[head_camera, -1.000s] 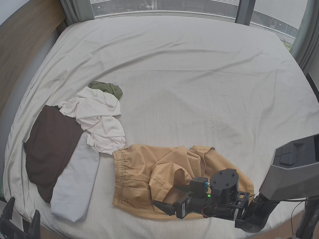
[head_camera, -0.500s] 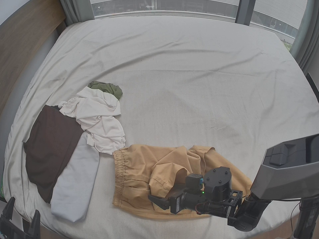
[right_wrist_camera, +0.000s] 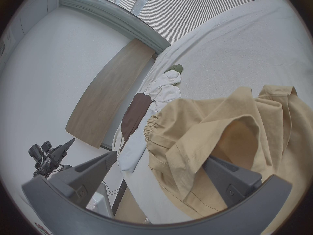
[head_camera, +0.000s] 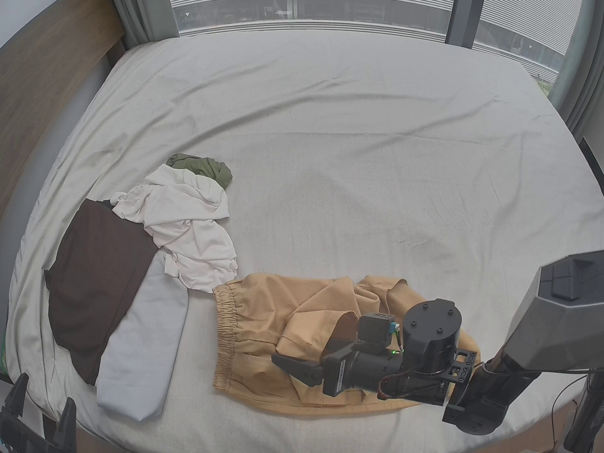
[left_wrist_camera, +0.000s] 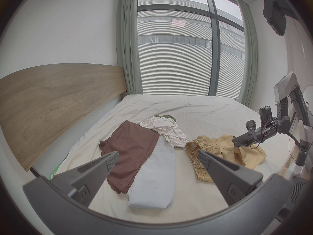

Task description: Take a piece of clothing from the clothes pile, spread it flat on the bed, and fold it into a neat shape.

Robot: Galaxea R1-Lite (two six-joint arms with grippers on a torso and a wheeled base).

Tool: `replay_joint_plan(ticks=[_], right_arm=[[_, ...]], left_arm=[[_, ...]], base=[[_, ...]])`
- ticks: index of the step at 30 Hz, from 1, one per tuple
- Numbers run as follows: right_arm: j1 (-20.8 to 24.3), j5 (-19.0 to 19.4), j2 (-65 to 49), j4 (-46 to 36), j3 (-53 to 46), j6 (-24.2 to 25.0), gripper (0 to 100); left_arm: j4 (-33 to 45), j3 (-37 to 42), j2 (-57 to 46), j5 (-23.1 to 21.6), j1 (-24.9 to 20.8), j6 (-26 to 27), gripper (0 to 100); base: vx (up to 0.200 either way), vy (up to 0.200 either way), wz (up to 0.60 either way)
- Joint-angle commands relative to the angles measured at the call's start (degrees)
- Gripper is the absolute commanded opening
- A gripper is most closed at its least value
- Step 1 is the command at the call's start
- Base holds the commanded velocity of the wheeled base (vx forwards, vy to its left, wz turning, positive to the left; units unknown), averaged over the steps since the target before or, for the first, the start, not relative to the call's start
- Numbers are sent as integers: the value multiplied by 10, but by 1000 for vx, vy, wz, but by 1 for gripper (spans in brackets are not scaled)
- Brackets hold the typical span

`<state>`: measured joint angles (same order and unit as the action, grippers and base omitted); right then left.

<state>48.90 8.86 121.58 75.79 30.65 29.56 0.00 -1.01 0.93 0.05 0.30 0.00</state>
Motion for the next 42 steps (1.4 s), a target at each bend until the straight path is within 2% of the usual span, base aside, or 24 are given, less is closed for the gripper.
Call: replay_joint_plan(ticks=[1, 27, 31, 32, 42], right_arm=[[1, 0, -7, 1, 2, 1, 100], [11, -8, 80, 0, 75, -4, 100], [10, -28, 92, 1, 84, -6, 100], [10, -33, 93, 1, 85, -6, 0], [-9, -35, 69, 59, 43, -3, 0]], left_arm=[[0, 10, -9, 0, 0, 0, 100], [0, 10, -9, 0, 0, -1, 100], [0, 10, -9, 0, 0, -1, 100], [0, 10, -9, 0, 0, -1, 100], [0, 10, -9, 0, 0, -4, 100]], base=[[0, 0, 0], [0, 0, 0], [0, 0, 0], [0, 0, 0], [0, 0, 0]])
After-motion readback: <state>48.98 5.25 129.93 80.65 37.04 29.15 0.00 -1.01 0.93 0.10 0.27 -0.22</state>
